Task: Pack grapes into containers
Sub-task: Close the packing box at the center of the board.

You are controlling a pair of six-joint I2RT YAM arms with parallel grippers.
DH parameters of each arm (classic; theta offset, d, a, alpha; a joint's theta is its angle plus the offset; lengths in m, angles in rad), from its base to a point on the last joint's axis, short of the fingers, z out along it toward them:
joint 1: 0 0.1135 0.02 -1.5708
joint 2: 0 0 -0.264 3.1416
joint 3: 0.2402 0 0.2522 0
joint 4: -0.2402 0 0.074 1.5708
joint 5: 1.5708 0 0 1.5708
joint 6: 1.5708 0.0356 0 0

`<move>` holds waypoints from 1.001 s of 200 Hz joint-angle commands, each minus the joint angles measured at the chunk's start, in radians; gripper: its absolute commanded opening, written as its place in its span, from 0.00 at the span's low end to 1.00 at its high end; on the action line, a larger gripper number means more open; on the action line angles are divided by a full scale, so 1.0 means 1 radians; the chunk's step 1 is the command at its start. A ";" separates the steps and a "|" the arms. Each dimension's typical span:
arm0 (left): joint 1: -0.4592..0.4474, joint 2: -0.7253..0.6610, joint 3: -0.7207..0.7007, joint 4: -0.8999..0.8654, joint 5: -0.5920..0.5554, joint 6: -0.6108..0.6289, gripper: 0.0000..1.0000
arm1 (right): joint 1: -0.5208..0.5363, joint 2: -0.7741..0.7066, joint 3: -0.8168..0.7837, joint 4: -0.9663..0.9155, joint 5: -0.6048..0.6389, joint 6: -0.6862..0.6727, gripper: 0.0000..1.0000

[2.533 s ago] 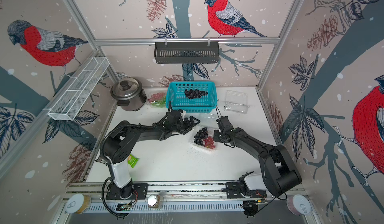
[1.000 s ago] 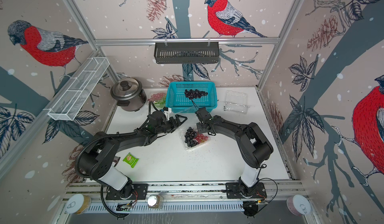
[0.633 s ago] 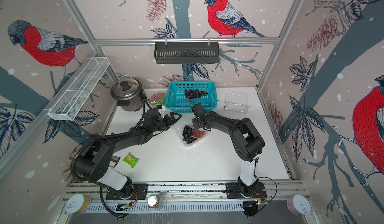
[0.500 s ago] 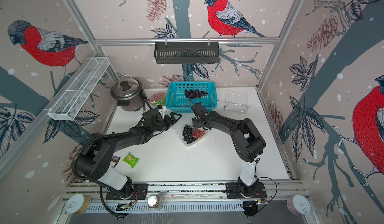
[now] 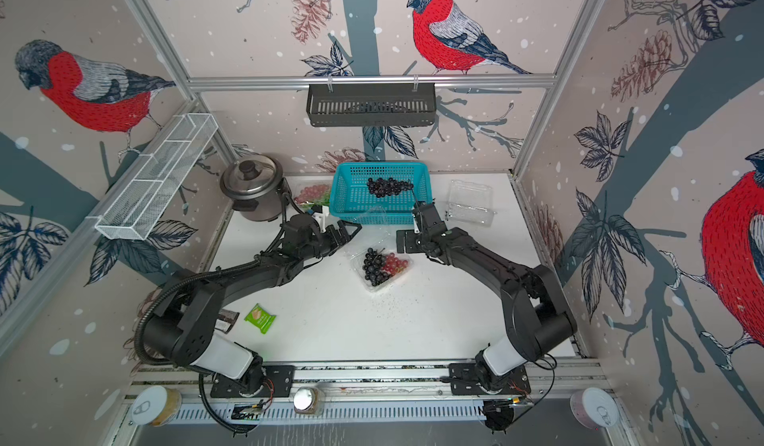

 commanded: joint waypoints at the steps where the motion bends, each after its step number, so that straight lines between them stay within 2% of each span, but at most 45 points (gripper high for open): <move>1: -0.006 -0.019 0.010 -0.013 0.008 0.015 0.97 | -0.057 -0.052 -0.073 0.084 -0.170 0.088 1.00; 23: -0.020 -0.036 0.014 -0.023 0.000 0.014 0.97 | -0.121 -0.102 -0.151 0.154 -0.286 0.142 1.00; 63: -0.084 -0.049 0.047 -0.067 -0.030 0.024 0.97 | -0.188 -0.123 -0.226 0.236 -0.418 0.209 1.00; 158: -0.194 -0.020 0.057 -0.072 -0.076 -0.009 0.97 | -0.251 -0.150 -0.334 0.415 -0.588 0.333 1.00; 200: -0.251 0.031 0.060 -0.042 -0.087 -0.036 0.97 | -0.249 -0.157 -0.364 0.450 -0.606 0.349 1.00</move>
